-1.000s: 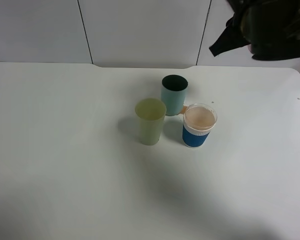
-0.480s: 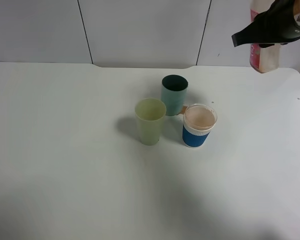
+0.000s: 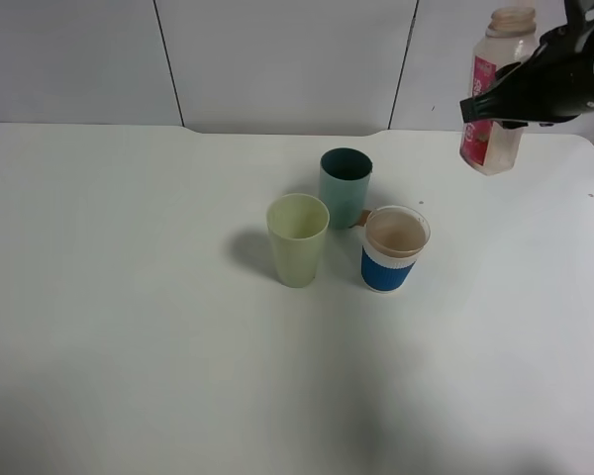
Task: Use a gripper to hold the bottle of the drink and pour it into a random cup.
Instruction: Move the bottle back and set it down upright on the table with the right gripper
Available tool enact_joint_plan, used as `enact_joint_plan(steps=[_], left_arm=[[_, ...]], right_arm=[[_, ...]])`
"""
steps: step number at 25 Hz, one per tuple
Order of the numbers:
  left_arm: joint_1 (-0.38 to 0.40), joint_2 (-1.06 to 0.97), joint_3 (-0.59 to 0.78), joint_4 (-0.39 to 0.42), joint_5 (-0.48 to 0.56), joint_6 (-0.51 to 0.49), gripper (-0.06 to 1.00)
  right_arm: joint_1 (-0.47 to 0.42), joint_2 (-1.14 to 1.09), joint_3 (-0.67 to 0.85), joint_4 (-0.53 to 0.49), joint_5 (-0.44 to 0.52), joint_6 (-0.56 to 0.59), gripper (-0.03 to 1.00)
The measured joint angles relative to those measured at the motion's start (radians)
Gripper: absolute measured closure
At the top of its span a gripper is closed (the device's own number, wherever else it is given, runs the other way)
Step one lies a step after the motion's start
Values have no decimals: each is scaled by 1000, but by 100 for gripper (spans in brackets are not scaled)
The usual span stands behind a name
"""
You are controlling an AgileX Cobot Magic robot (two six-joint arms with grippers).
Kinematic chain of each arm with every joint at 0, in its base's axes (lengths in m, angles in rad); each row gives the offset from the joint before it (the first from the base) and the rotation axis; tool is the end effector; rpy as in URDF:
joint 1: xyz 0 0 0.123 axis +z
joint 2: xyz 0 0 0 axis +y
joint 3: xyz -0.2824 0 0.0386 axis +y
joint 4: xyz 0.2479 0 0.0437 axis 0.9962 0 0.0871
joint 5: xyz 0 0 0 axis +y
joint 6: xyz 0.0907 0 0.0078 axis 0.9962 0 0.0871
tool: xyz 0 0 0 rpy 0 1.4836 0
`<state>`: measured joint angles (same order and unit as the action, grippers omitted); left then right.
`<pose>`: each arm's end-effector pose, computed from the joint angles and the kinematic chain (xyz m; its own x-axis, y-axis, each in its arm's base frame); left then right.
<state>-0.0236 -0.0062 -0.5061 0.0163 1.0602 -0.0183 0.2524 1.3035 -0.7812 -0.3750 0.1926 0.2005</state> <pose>-0.0065 0.0014 0.2789 -0.4445 0.0002 -0.8958 0.0063 1.0000 -0.0029 0.2664 0.0621 0.2673 -0.5181 -0.3061 -0.7987 -0.2844 0.9423 -0.1766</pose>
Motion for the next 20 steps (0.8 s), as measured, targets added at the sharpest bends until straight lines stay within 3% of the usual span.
enact_joint_plan(steps=[10,16,20], left_arm=[[0,0,0,0,0,0,2],[0,0,0,0,0,0,2],[0,0,0,0,0,0,2]], right_arm=[[-235,1,212,9,-322,4,61],[-252,9,314,16,-567,-88,61],[-252,75,350,67,-623,-133,61]])
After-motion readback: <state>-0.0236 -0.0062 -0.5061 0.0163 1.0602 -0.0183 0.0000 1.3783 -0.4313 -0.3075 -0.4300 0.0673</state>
